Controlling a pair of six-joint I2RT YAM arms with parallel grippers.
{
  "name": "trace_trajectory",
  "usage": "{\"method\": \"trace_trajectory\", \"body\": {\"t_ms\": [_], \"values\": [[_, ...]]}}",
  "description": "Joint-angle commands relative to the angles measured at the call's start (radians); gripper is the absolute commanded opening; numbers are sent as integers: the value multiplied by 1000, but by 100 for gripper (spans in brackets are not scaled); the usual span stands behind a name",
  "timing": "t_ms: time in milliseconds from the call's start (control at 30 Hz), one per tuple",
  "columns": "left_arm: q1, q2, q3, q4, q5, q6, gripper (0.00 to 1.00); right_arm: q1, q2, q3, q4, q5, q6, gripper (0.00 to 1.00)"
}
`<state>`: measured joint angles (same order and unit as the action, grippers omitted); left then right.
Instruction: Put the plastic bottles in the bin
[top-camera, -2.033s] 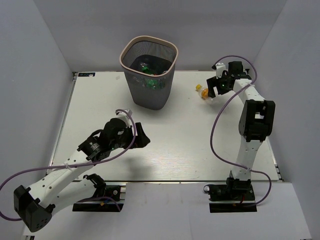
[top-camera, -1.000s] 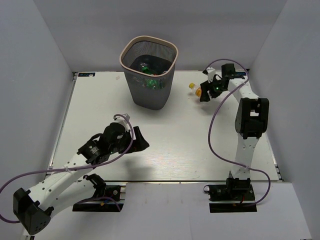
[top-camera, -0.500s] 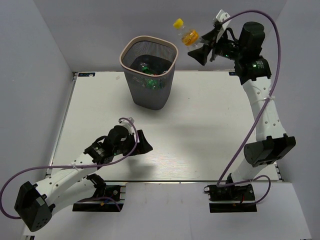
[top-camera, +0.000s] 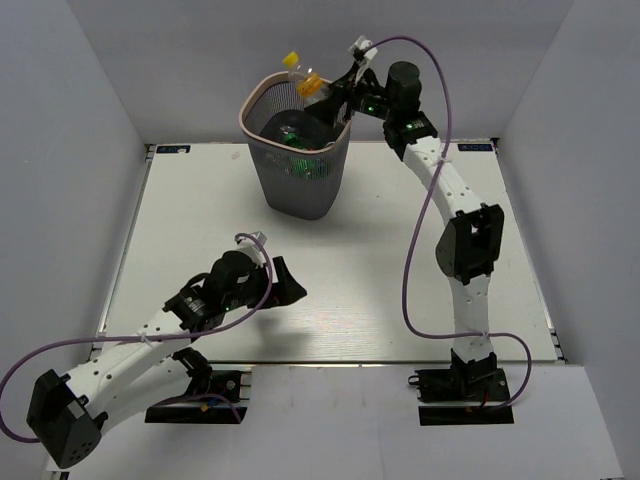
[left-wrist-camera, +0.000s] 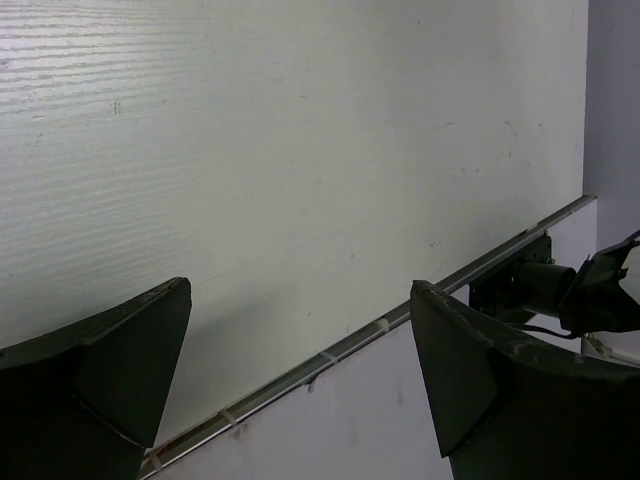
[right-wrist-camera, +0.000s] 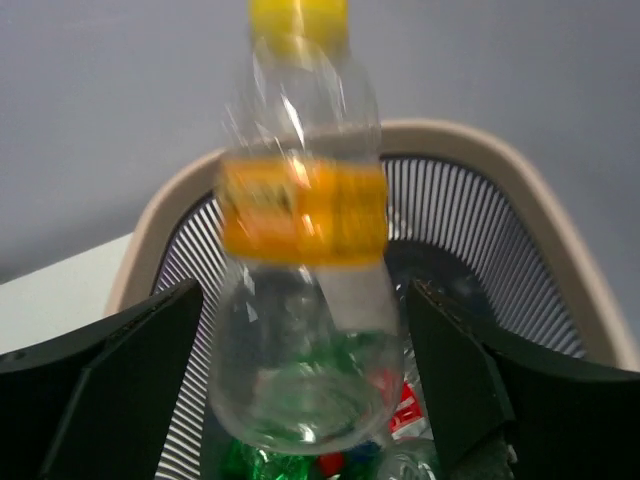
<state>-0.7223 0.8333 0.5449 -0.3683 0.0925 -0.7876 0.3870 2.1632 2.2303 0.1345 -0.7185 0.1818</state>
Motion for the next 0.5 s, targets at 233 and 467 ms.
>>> {"method": "trace_trajectory", "body": {"t_ms": [233,467], "values": [[-3,-40,-10,9,-23,16,100,1,-113,43,3,128,-51,90],[-3,-20,49,58,-14,100,100,-43,-426,-233,-448,335,-281,90]]}}
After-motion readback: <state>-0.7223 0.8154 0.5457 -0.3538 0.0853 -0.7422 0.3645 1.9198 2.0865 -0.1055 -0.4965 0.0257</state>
